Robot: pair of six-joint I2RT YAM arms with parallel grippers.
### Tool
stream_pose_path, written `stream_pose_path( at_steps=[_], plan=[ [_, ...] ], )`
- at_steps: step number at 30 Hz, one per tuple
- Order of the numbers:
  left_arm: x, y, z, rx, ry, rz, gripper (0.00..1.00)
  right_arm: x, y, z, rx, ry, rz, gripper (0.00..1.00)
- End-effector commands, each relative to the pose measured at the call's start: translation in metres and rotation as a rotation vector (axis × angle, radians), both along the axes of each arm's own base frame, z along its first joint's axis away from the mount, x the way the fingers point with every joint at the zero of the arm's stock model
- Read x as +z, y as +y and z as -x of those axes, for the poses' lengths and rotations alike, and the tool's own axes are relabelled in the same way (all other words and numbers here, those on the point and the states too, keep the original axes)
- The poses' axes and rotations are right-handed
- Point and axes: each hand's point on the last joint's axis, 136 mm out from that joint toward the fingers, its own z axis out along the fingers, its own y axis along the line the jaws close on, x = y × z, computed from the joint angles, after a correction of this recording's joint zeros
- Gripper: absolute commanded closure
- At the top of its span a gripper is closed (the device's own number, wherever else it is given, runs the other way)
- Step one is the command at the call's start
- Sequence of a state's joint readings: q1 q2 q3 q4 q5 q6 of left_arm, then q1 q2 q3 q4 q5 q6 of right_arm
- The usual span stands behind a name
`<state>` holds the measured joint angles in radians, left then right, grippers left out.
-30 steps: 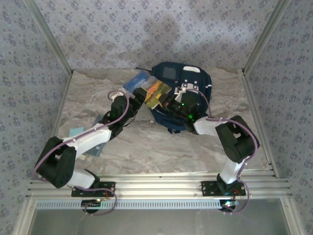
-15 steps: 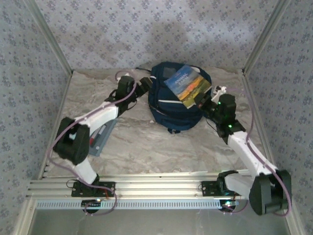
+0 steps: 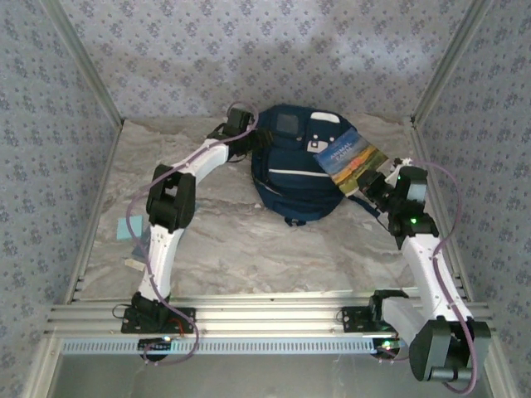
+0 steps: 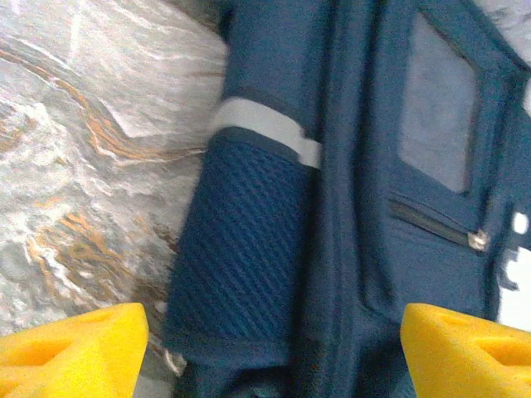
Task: Pack the student bag
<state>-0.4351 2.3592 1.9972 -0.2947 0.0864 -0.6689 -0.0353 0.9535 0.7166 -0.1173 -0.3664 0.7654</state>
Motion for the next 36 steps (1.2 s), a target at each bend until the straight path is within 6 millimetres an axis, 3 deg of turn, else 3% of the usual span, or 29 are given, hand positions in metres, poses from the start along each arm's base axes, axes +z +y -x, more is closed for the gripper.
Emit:
stream_pose_path(
  at_steps=[1,5,10,13,14,17,20,23,26,28,30,32,33,34,36],
  plan=[
    [-0.011,0.015,-0.013,0.013,0.041,-0.076,0.22,0.021,0.005,0.003,0.050,-0.081,0.017,1.00],
    [-0.024,0.012,-0.023,0.016,0.069,-0.067,0.31,0.022,0.005,0.002,0.049,-0.087,0.019,1.00],
    [-0.029,0.002,-0.027,0.008,0.089,-0.004,0.64,0.022,0.004,0.000,0.046,-0.090,0.019,1.00],
    [-0.026,-0.002,-0.027,0.003,0.089,0.036,0.94,0.021,0.005,-0.001,0.048,-0.087,0.014,1.00],
    [-0.024,-0.003,-0.027,0.003,0.088,0.044,1.00,0.021,0.005,-0.001,0.049,-0.087,0.011,1.00],
    [-0.011,0.007,-0.026,0.049,0.074,0.046,1.00,0.021,0.006,-0.002,0.051,-0.087,0.006,1.00],
    [0.009,0.035,-0.023,0.159,0.022,0.057,1.00,0.019,0.007,-0.004,0.052,-0.087,-0.001,1.00],
    [0.015,0.077,-0.009,0.302,-0.020,0.125,1.00,0.018,0.008,-0.006,0.056,-0.088,-0.004,1.00],
    [0.012,0.121,0.013,0.459,-0.035,0.201,1.00,0.016,0.010,-0.009,0.060,-0.084,-0.007,1.00],
    [0.005,0.132,0.031,0.500,-0.030,0.244,1.00,0.016,0.012,-0.012,0.067,-0.083,-0.009,1.00],
    [-0.002,0.129,0.048,0.483,-0.005,0.247,0.99,0.016,0.013,-0.014,0.073,-0.083,-0.009,1.00],
    [-0.008,0.119,0.064,0.434,0.029,0.231,0.78,0.015,0.015,-0.016,0.076,-0.080,-0.009,1.00],
    [-0.009,0.113,0.072,0.402,0.044,0.218,0.54,0.016,0.015,-0.017,0.077,-0.081,-0.010,1.00],
    [-0.011,0.109,0.081,0.377,0.061,0.196,0.43,0.016,0.016,-0.018,0.079,-0.082,-0.009,1.00],
    [-0.006,0.104,0.097,0.317,0.066,0.127,0.37,0.017,0.018,-0.019,0.083,-0.084,-0.007,1.00]
  ],
)
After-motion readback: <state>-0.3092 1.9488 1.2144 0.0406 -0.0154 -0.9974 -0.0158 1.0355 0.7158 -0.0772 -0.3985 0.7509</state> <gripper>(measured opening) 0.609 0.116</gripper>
